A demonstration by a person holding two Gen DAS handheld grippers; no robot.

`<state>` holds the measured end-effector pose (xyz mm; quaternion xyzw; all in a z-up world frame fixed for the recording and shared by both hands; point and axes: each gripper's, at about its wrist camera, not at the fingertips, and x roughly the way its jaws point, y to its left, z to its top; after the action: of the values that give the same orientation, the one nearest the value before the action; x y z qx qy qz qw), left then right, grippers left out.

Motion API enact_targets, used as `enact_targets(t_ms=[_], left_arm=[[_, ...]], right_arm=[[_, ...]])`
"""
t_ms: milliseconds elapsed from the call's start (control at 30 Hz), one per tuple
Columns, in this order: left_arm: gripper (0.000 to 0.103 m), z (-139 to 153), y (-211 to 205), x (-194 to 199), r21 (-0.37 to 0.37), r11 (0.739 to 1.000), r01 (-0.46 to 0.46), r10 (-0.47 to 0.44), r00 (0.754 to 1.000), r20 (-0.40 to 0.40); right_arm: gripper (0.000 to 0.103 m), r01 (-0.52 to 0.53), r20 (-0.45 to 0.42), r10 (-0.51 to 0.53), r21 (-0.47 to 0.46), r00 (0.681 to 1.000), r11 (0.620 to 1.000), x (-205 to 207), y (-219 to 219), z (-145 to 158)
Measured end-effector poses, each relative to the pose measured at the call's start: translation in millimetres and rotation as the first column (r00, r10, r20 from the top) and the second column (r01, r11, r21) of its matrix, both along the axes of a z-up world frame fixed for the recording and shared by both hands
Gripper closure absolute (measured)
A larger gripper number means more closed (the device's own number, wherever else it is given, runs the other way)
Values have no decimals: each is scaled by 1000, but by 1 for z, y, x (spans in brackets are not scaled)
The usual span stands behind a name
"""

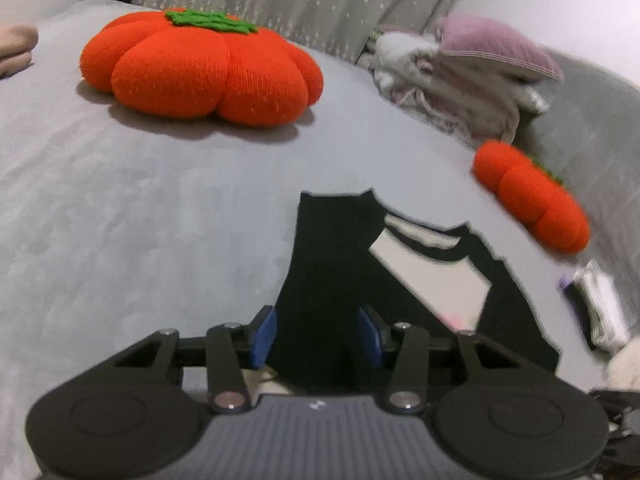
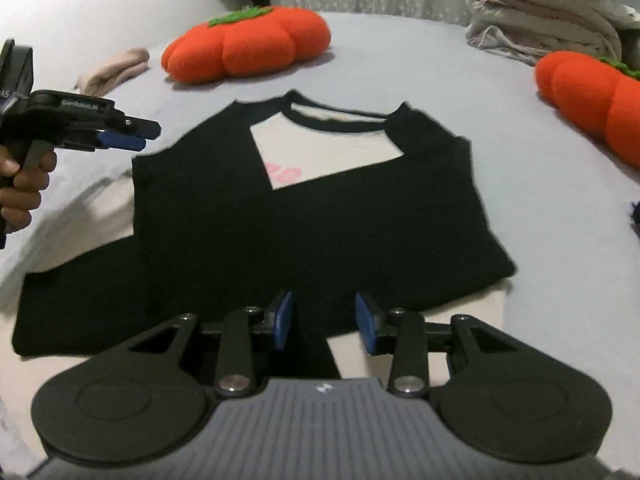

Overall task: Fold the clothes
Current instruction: 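Pull both grippers back from the folded shirt and look it over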

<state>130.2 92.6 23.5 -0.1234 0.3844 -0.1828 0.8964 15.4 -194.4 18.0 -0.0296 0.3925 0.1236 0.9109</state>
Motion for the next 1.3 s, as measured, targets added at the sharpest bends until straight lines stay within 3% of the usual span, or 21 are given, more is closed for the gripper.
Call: enact_targets(t_ms=[67,133,200,333,400,567,867,1067,1167,1300], left_arm=[[58,-6,-6,2,87,996,-3,3,1000,4],[67,-11,-8,4,147,989,-5,5,1000,0],[67,-13,-7,5,159,987,-7,7,1000,2],[67,-12,-8,3,171,985,-9,8,1000,6],[70,-12,-8,2,177,984,-12,10,1000,11],[80,-11,-8,2,184,983,-21,18,1000,18],[80,-12,-10,2,210,977,-22,17,1000,22],[80,-12,-13,1,223,974,-23,17,999,27],[80,-12,-13,1,225,974,-22,16,999,29],[80,-12,-13,1,228,974,-22,16,999,31]], right_arm=[[75,-10,30,10,-22,999,1000,-7,3,0],[80,-9,48,11,-31,999,999,-13,2,0],[89,-6,50,7,-30,999,1000,-16,0,0],[91,-7,61,10,-46,998,999,-16,2,-4],[100,-4,70,8,-59,997,998,-17,4,-2],[102,11,93,-4,-84,996,996,-20,3,-1],[102,56,106,-42,-138,994,989,-23,0,-4],[98,-2,152,13,-73,988,997,-31,8,9],[100,-34,112,48,-121,993,992,-28,20,-2],[100,-1,98,15,-135,995,991,-27,12,-4]])
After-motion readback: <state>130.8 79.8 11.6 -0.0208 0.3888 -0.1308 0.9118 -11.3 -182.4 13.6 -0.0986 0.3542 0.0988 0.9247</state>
